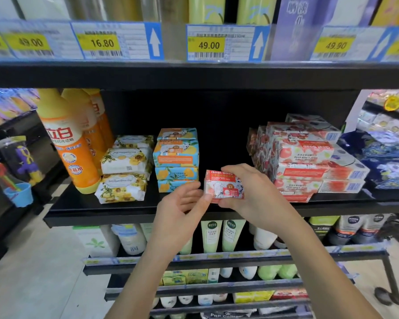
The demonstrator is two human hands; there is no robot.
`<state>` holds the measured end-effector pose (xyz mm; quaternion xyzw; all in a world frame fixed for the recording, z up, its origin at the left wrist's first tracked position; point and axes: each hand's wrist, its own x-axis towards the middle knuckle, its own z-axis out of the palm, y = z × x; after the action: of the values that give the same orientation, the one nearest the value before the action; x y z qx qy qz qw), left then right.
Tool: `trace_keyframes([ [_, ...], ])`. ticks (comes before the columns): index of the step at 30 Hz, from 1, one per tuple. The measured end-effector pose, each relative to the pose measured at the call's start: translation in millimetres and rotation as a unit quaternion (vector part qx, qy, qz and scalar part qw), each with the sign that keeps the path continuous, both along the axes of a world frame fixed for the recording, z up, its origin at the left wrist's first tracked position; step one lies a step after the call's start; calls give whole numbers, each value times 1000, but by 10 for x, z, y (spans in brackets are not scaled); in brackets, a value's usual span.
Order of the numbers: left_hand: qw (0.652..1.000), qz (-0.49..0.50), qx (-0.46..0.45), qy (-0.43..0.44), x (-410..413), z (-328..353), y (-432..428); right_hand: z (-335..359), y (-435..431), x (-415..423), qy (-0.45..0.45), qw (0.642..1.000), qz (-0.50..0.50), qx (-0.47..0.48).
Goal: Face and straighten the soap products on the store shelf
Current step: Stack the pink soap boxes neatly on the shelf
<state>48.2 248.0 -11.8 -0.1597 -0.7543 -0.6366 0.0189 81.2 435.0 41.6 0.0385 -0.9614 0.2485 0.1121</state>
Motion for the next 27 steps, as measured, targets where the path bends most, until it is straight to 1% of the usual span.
trace_keyframes([
  [1,996,27,-66,53,-22,-38,-28,4,19,-53,-3,1000,-8,-1],
  [2,985,41,-131,104,-46,-75,-52,7,32,-115,-6,1000,-14,2],
  [4,957,35,-232,169,-108,-151,-86,5,38,-253,-11,1000,-18,18],
  [6,937,20,-289,196,-164,-218,-102,-16,40,-398,-16,999,-20,35],
  [8,920,17,-321,224,-210,-284,-115,-52,48,-542,-30,998,-20,45],
  [11,906,26,-336,257,-239,-360,-133,-116,80,-702,-60,997,-20,41],
  [17,912,45,-319,253,-237,-368,-119,-120,155,-830,-103,994,-21,21],
  [19,915,42,-317,248,-244,-367,-126,-149,152,-812,-83,996,-25,8],
  [24,921,41,-306,237,-270,-375,-128,-327,136,-694,63,996,-69,5],
  [27,922,47,-301,239,-274,-384,-119,-398,124,-739,79,994,-80,7],
])
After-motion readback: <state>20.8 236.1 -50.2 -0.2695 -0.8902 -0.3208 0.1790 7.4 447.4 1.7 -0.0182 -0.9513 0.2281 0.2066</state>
